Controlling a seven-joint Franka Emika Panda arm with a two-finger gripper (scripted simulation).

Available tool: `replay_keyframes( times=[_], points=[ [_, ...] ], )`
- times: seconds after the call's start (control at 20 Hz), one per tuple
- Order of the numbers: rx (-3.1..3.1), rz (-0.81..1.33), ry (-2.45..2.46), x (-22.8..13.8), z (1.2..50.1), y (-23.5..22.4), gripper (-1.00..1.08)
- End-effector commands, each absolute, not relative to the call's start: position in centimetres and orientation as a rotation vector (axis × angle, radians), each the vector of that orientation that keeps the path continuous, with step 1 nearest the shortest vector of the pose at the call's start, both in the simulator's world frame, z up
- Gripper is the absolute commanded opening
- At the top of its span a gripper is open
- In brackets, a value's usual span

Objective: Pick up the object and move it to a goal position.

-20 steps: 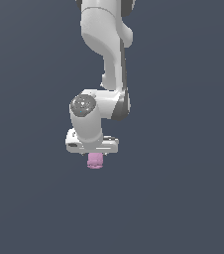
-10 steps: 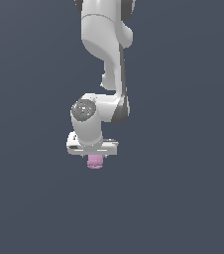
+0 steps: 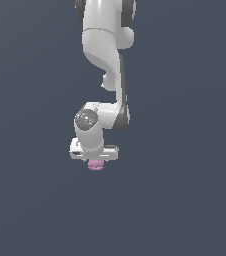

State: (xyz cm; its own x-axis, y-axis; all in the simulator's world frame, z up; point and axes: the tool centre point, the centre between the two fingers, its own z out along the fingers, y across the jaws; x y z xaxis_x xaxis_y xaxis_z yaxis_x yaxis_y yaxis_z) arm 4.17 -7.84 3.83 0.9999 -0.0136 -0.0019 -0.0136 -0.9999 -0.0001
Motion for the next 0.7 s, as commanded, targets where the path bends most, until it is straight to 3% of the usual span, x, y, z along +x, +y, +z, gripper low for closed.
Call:
replay_keyframes(
  times=[0.0,0.65],
  points=[
    [-3.142,0.0,0.021,4.26,3.81,-7.85,-1.0],
    [-3.142,0.0,0.021,4.31,4.17,-7.83,-1.0]
  ],
)
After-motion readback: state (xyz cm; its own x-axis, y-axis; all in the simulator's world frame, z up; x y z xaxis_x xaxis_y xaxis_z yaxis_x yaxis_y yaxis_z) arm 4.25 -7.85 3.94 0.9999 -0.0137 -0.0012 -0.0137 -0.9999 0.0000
